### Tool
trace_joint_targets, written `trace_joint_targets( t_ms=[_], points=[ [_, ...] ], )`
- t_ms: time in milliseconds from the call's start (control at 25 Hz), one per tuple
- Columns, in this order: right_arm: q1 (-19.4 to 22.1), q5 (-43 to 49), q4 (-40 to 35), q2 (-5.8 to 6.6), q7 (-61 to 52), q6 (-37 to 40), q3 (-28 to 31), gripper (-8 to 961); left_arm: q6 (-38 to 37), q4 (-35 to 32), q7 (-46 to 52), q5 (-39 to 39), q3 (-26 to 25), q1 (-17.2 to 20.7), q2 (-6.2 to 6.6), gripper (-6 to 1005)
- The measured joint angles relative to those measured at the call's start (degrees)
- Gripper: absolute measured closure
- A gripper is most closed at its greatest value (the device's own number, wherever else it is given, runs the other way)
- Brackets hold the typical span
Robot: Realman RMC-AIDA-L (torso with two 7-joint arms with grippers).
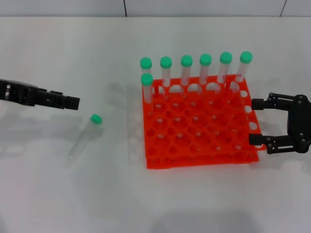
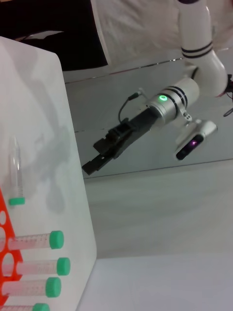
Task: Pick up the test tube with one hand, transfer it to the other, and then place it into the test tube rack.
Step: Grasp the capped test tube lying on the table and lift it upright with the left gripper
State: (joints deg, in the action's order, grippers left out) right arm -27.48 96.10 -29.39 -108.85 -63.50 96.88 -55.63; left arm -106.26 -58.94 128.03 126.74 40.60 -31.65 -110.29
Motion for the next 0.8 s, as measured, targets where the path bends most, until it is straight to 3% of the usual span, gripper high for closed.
trace_joint_targets(
  t_ms=[200, 440, 800],
  points=[
    [-0.03, 0.12, -1.33, -0.66, 0.02, -0.31, -0.12, 99, -0.21, -1.29, 5.77, 11.68, 0.6, -4.17, 0.53, 126],
    [-0.19, 0.19, -1.61, -0.95, 0.05, -0.63, -0.38, 99, 1.49, -1.4, 8.75, 24.85, 4.36, -8.52, -1.29, 127],
    [-0.25, 0.24, -1.73, -1.51, 0.05, -2.07, -0.5, 98, 4.83, 0.83, 12.41, 29.44, 10.74, -10.19, -3.36, 127]
  ],
)
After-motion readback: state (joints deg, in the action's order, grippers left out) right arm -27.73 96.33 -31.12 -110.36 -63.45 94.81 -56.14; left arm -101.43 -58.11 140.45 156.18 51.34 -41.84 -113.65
